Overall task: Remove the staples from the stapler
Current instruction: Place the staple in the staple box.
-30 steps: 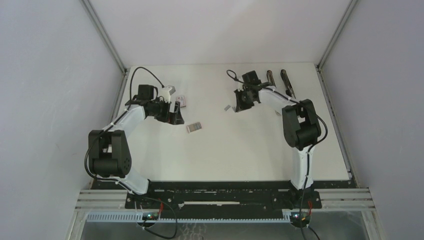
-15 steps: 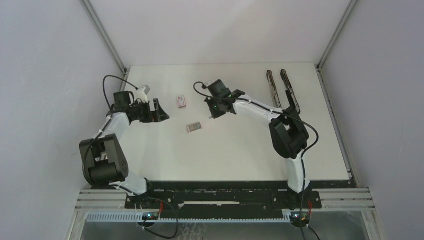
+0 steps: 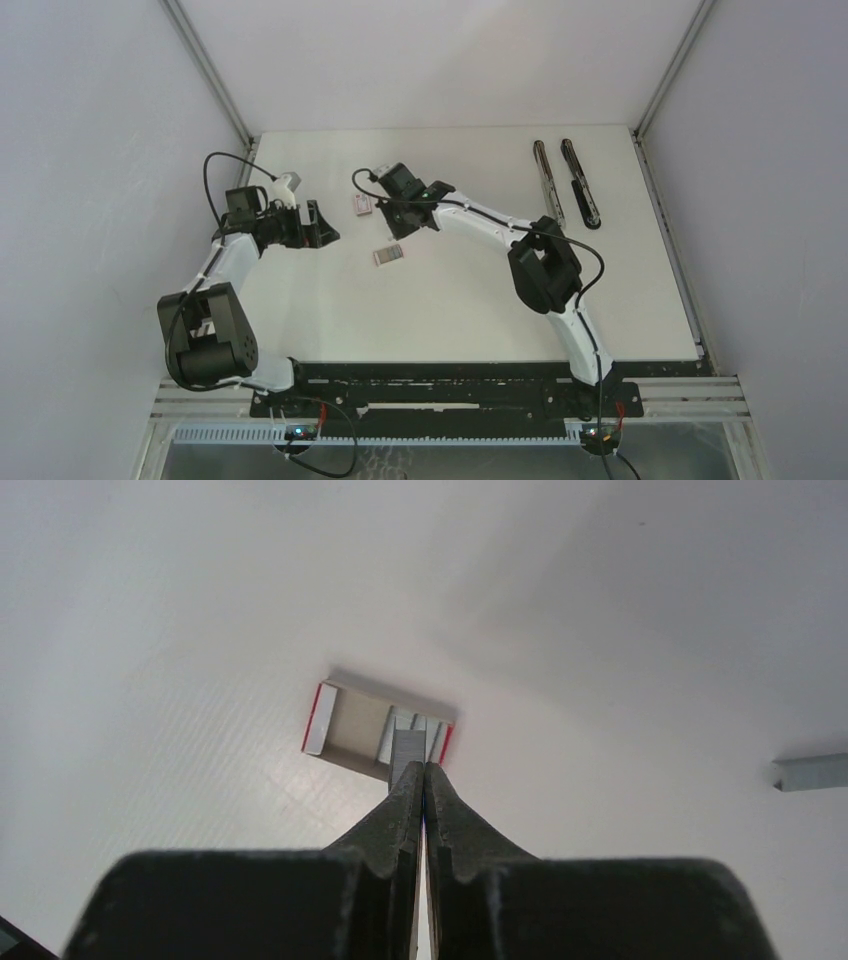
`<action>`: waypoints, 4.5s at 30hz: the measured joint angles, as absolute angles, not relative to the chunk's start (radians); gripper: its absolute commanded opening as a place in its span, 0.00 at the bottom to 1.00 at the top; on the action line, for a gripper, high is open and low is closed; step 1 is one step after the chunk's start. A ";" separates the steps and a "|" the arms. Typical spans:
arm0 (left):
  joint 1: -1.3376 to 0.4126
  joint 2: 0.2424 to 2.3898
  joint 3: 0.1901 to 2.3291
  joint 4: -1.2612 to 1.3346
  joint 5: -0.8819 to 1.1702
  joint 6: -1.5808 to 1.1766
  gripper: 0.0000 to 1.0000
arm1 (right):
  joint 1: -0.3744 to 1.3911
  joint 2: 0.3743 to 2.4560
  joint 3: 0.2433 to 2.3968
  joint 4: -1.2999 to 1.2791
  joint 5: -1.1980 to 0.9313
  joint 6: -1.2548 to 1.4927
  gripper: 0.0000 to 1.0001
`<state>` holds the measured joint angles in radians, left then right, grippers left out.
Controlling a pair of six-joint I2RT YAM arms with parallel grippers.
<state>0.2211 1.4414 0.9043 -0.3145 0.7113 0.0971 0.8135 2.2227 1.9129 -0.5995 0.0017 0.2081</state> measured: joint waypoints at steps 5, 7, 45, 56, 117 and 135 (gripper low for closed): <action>0.221 1.424 0.890 -0.311 0.712 0.097 1.00 | 0.852 2.249 1.932 -0.608 0.018 0.209 0.00; 0.221 1.415 0.887 -0.306 0.712 0.097 1.00 | 0.861 2.261 1.946 -0.616 0.020 0.210 0.00; 0.224 1.394 0.865 -0.256 0.719 0.089 1.00 | 0.896 2.349 2.008 -0.651 0.072 0.223 0.05; 0.225 1.394 0.865 -0.254 0.719 0.089 1.00 | 0.909 2.349 2.008 -0.656 0.086 0.223 0.09; 0.015 1.907 1.044 -0.001 0.929 -0.303 1.00 | 0.800 2.234 1.793 -0.506 -0.345 0.185 0.11; -0.011 1.923 1.050 0.027 0.934 -0.366 1.00 | 0.792 2.243 1.808 -0.518 -0.339 0.192 0.10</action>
